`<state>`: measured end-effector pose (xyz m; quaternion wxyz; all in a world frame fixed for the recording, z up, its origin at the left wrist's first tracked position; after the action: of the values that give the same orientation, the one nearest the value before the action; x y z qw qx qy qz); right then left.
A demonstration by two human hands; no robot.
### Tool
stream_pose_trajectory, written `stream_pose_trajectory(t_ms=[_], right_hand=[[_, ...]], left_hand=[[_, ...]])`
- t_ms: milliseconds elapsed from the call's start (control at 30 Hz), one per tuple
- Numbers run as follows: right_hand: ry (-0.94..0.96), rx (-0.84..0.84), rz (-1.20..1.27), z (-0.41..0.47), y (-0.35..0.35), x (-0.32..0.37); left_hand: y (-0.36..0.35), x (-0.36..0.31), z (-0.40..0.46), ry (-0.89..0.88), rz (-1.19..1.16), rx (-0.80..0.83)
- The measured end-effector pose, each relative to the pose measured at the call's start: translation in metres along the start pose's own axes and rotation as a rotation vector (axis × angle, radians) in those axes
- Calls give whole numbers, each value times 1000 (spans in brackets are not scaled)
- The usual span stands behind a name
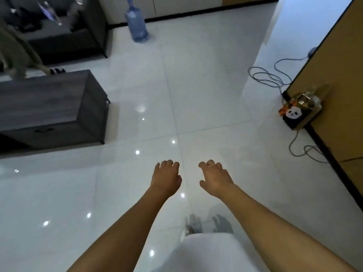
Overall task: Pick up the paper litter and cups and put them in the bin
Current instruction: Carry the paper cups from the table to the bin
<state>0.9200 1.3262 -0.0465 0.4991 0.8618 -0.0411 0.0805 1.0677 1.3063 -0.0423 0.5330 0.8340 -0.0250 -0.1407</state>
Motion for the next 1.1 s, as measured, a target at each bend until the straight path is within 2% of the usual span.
stream_pose_trajectory(t_ms=[167,400,733,1100], right_hand=[[133,33,-71,75,30,77],[268,83,-187,205,79,134],[428,60,-260,400,202,223],[584,122,-311,572,251,367]], left_hand=[[27,88,24,155,-81,-25],[64,172,104,329,-186,-42],[182,274,248,526,-311,-137],[263,445,359,711,-402,-227]])
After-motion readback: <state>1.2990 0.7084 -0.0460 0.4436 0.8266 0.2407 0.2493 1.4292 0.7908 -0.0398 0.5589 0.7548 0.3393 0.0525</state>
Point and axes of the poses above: each hand's wrist, its own z-axis towards the middle knuckle, its own y-axis out of the back of the hand, x = y × z, the point moved 7 cm from there along z, towards the middle knuckle, and after that the axes turned 6 degrees about -z, right-handed, at the moved point
